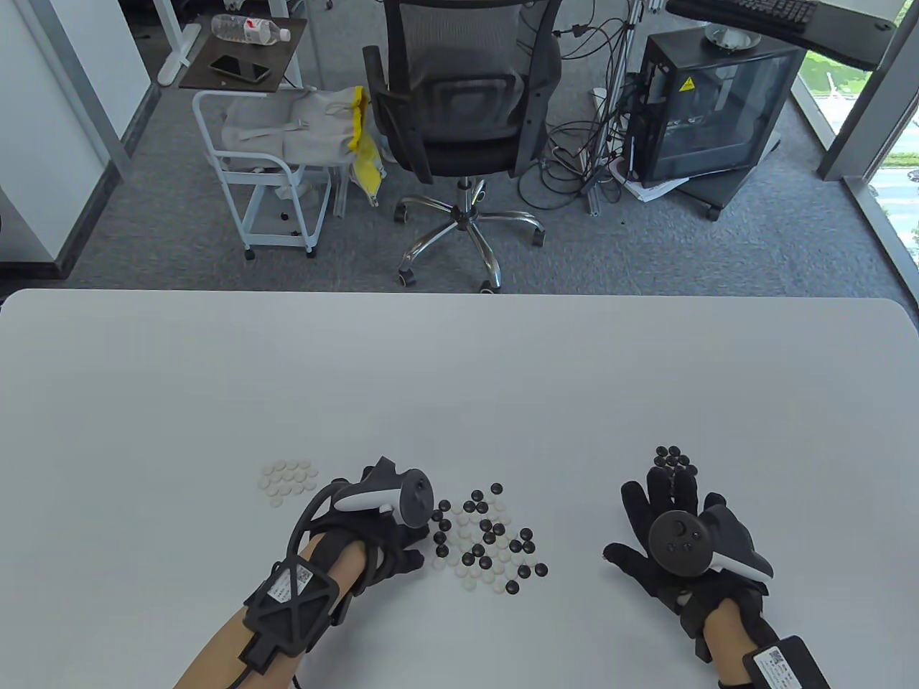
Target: Go stone sorting task
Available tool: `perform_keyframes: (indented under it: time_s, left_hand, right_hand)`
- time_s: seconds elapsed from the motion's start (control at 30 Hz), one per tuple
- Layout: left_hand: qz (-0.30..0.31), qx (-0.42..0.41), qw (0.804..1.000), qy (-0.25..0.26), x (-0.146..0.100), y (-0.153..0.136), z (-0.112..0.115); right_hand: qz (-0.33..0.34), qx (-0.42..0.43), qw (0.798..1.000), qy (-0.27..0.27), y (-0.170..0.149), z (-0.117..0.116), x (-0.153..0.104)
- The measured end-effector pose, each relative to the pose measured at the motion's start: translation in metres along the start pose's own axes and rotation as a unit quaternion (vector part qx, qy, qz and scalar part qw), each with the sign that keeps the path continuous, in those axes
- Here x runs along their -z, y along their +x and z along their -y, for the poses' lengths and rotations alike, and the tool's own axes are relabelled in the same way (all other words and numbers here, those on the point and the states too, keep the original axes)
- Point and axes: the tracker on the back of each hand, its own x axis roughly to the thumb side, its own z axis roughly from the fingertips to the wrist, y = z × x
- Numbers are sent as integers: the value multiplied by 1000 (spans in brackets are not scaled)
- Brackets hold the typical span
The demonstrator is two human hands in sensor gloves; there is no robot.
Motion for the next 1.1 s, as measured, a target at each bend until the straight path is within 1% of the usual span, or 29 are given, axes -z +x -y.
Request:
perform_keyframes:
  time_s: [0.1, 0.27, 0.43, 0.67, 0.93, 1.0, 1.03, 1.1]
  left_hand:
    - [-23, -23, 999, 3, -13, -25, 8]
    - [-81, -89, 993, -4, -34, -84, 25]
    - [-119, -136, 983, -6, -39, -120, 33]
    - [-143, -173, 974, -1, -34, -141, 30]
    - [-148, -203, 968, 1, -30, -152, 27]
    - [-142, -207, 968, 19, -35, -151, 23]
    - [-149, -203, 967, 38, -41, -149, 18]
    - [-168, -184, 967, 59, -54, -145, 11]
  right_hand:
    - [-2, 5, 1000, 8, -1, 0, -1]
    - [-2, 5, 1000, 3, -1, 1, -1]
    - [0, 3, 1000, 9, 0, 0, 1]
    - [0, 6, 1000, 9, 0, -1, 0]
    - [-1, 10, 1000, 10, -1, 0, 0]
    - [0, 11, 1000, 9, -1, 0, 0]
    - [0, 11, 1000, 9, -1, 0, 0]
    - [1, 11, 1000, 10, -1, 0, 0]
